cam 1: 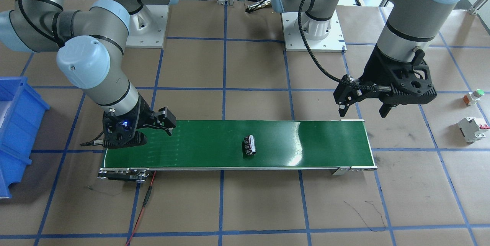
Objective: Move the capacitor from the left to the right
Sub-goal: 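Lower the right gripper toward the capacitor riding along the belt while the left arm withdraws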
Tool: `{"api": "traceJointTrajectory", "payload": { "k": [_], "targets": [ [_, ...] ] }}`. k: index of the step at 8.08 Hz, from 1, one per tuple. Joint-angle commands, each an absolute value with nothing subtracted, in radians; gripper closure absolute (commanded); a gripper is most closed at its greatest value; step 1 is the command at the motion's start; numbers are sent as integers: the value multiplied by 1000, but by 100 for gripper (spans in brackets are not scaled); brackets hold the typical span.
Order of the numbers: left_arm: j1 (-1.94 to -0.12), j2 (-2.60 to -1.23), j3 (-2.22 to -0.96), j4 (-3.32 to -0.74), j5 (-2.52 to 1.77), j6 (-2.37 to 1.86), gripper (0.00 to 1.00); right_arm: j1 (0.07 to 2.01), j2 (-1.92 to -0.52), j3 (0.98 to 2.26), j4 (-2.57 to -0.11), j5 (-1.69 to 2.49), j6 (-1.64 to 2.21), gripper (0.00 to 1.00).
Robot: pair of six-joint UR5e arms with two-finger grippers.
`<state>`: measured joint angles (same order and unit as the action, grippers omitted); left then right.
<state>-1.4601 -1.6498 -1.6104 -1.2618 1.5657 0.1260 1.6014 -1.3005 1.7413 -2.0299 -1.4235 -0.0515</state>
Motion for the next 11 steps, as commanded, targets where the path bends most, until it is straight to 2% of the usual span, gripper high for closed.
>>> {"api": "traceJointTrajectory", "payload": {
  "k": [1, 11],
  "targets": [
    [-1508, -1641, -1611, -1414, 1562, 80, 0, 1600, -1234, 1750, -2120, -1357, -49, 0],
    [-1517, -1606, -1609, -1529, 1560, 67, 0, 1582, -1235, 1793, -2118, -1319, -16, 0]
  ]
}}
